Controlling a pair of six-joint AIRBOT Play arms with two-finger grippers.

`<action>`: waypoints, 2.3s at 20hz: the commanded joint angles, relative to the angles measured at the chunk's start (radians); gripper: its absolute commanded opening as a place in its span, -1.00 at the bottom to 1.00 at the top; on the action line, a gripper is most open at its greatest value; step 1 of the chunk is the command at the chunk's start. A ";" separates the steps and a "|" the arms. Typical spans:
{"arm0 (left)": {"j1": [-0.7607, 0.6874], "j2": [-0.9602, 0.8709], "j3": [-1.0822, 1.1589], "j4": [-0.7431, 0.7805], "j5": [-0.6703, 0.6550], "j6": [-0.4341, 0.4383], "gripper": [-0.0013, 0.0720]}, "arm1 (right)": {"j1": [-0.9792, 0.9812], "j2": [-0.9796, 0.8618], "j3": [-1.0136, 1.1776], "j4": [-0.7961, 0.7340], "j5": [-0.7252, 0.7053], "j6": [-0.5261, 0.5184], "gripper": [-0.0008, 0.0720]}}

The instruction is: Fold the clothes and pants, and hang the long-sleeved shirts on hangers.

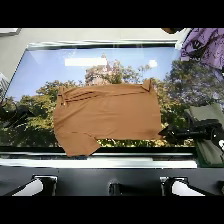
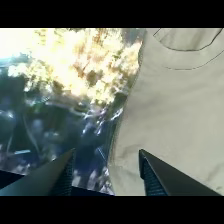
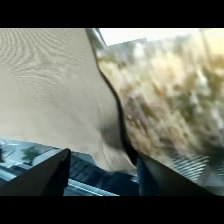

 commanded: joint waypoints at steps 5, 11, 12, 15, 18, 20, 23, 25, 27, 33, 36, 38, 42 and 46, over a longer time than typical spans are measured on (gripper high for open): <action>0.001 0.000 -0.053 -0.002 0.003 0.008 0.89 | 0.001 -0.018 -0.004 0.005 -0.010 -0.003 0.03; 0.001 0.000 -0.221 -0.115 0.061 0.136 0.89 | 0.001 -0.018 -0.004 0.010 -0.010 -0.002 -0.53; 0.001 0.000 -0.249 -0.135 0.077 0.155 0.89 | 0.001 -0.018 -0.004 0.010 -0.010 -0.002 -0.53; 0.001 0.000 -0.332 -0.181 0.118 0.195 0.89 | 0.001 -0.018 -0.004 0.009 -0.007 -0.003 -0.89; 0.000 0.000 -0.386 -0.196 0.147 0.208 0.89 | 0.001 -0.017 -0.003 0.009 -0.005 -0.001 -0.89; -0.010 0.000 -0.399 -0.211 0.150 0.228 0.89 | 0.001 -0.016 -0.003 0.009 -0.006 0.007 -0.89; -0.040 -0.016 -0.403 -0.211 0.171 0.229 0.86 | 0.001 -0.016 -0.003 0.010 -0.006 0.018 -0.89; -0.071 -0.042 -0.403 -0.214 0.185 0.228 0.86 | 0.001 -0.016 -0.003 0.010 -0.008 0.018 -0.89; -0.103 -0.074 -0.403 -0.222 0.211 0.224 0.67 | 0.001 -0.014 -0.003 0.010 -0.013 0.018 -0.89; -0.159 -0.098 -0.340 -0.288 0.256 0.229 -0.91 | 0.001 0.075 0.000 0.113 -0.008 -0.004 -0.89; -0.204 -0.078 -0.191 -0.288 0.247 0.192 -0.92 | 0.107 0.113 0.093 0.136 0.018 0.002 -0.89; -0.233 -0.068 -0.036 -0.284 0.226 0.174 -0.92 | 0.209 0.116 0.257 0.108 0.049 0.072 -0.89; -0.261 -0.065 0.401 -0.203 0.146 0.099 -0.92 | 0.314 0.116 0.740 -0.031 0.060 0.208 -0.89; -0.264 -0.051 0.878 -0.087 0.053 0.022 -0.92 | 0.311 0.151 1.225 -0.144 -0.014 0.326 -0.89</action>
